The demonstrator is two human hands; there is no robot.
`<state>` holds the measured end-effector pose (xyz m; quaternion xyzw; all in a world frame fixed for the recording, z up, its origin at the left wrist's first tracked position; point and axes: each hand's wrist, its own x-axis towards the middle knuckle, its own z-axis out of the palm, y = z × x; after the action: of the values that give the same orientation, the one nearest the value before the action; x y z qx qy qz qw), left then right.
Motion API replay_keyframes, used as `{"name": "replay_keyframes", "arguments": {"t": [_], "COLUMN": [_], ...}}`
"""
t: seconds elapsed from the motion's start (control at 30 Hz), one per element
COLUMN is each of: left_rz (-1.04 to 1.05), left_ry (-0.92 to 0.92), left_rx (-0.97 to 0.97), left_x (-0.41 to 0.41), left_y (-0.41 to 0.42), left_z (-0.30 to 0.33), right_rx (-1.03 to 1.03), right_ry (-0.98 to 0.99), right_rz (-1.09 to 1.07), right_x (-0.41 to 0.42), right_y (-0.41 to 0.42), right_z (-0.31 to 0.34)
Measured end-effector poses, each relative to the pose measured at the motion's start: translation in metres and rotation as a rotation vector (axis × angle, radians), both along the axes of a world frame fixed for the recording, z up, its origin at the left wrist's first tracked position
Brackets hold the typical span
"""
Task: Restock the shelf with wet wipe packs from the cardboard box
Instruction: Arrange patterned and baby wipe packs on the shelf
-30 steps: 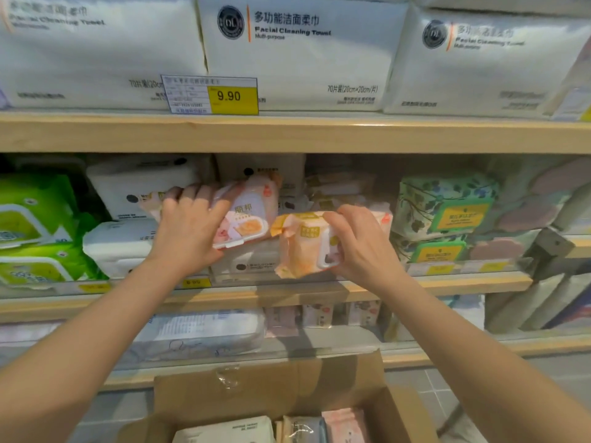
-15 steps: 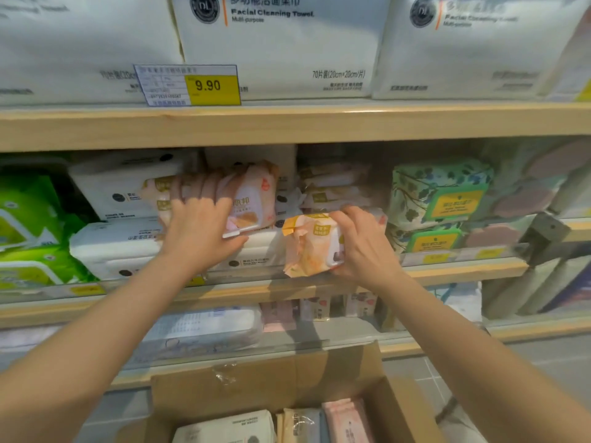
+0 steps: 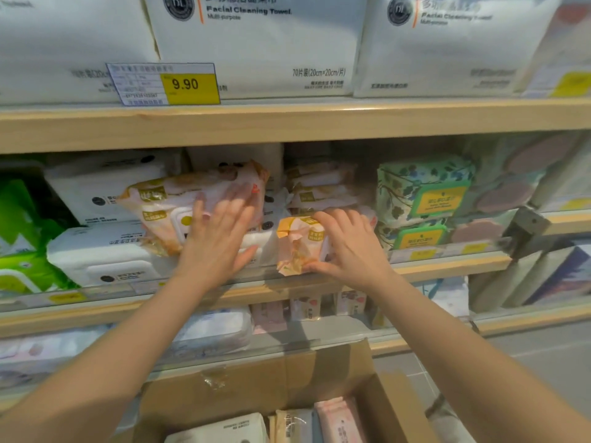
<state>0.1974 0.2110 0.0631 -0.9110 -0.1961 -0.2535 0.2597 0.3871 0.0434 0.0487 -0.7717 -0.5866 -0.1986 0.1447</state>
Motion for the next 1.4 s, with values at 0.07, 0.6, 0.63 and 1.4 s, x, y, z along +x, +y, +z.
{"name": "replay_keyframes", "arguments": {"t": [0.07,0.6,0.63,1.4], "left_rz": [-0.094,0.001,0.026,-0.012], "left_ry": [0.127,-0.119,-0.112,-0.302], "left_rx": [-0.054,-0.226,-0.225,-0.429], "left_x": [0.013,0.053,0.055,0.058], "left_y": [-0.006,-0.029,-0.030,-0.049], "left_z": [-0.008,-0.047,-0.046,-0.046], "right_rx": [0.012,0.089,0.087,-0.175], "right_ry": [0.004,-0.028,-0.030,0.139], "right_rz": [0.007,-0.273,-0.284,-0.234], "right_x": [-0.001,-0.011,-0.011,0.001], "right_y": [0.001,0.018,0.019,0.024], "right_z": [0.001,-0.010,-0.010,0.009]}}
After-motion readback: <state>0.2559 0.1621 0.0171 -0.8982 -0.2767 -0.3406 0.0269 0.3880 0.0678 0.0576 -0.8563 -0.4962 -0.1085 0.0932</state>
